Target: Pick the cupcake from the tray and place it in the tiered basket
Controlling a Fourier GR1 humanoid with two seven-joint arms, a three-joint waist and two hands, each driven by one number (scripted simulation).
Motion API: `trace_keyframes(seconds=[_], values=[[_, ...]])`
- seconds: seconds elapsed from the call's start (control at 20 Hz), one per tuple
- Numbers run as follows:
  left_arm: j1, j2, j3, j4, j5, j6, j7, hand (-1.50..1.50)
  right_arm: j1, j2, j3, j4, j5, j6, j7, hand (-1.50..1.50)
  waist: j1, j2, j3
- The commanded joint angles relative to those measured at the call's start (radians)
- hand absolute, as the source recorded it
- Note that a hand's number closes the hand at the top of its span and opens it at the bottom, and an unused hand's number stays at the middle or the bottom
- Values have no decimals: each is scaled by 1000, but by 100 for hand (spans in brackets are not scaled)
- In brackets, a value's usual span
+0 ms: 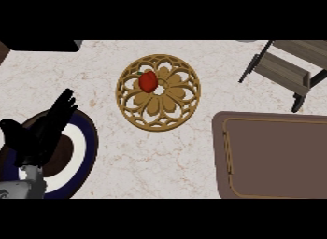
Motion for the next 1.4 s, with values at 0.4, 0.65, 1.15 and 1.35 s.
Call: trace_keyframes(seconds=[0.4, 0.65, 1.15, 1.35], values=[[11, -40, -20, -28, -34, 24, 17, 0, -123, 68, -83, 197, 18, -122, -72, -150, 1, -1, 0], [-2, -5, 24, 2, 1, -19, 1, 0, -162, 44, -195, 230, -76, -136, -53, -150, -1, 0, 0], [-7, -21, 15, -17, -9, 0, 41, 0, -184, -122, -407, 257, -235, -197, -32, -150, -11, -2, 1], [-21, 13, 51, 10, 6, -29, 25, 0, -170, -203, -434, 258, -242, -222, -39, -150, -14, -1, 0]])
